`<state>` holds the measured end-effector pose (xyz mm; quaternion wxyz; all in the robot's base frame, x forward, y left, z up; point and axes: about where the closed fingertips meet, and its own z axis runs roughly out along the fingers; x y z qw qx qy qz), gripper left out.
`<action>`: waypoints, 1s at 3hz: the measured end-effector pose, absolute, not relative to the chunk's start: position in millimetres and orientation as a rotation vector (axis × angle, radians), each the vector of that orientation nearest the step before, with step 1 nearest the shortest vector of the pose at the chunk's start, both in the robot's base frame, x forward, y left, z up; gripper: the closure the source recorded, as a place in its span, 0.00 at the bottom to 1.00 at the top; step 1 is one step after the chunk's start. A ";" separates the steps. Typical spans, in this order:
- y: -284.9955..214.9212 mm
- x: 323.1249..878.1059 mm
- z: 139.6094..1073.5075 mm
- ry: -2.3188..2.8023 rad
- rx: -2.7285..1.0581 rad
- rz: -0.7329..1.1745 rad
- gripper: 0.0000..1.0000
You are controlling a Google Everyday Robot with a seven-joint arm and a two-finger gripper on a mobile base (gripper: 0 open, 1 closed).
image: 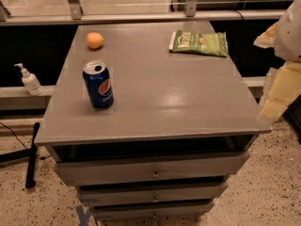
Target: Move green jalapeno chip bag near pepsi can
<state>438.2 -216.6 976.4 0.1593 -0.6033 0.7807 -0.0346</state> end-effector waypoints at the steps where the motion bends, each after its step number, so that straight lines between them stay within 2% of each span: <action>1: -216.6 438.2 976.4 2.231 -1.724 -0.099 0.00; 2: -215.7 452.3 970.3 2.190 -1.696 -0.098 0.00; 3: -214.5 503.5 951.9 2.116 -1.625 -0.085 0.00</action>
Offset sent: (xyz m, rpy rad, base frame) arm 0.0422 0.0013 -0.0228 0.0892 -0.0977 0.0113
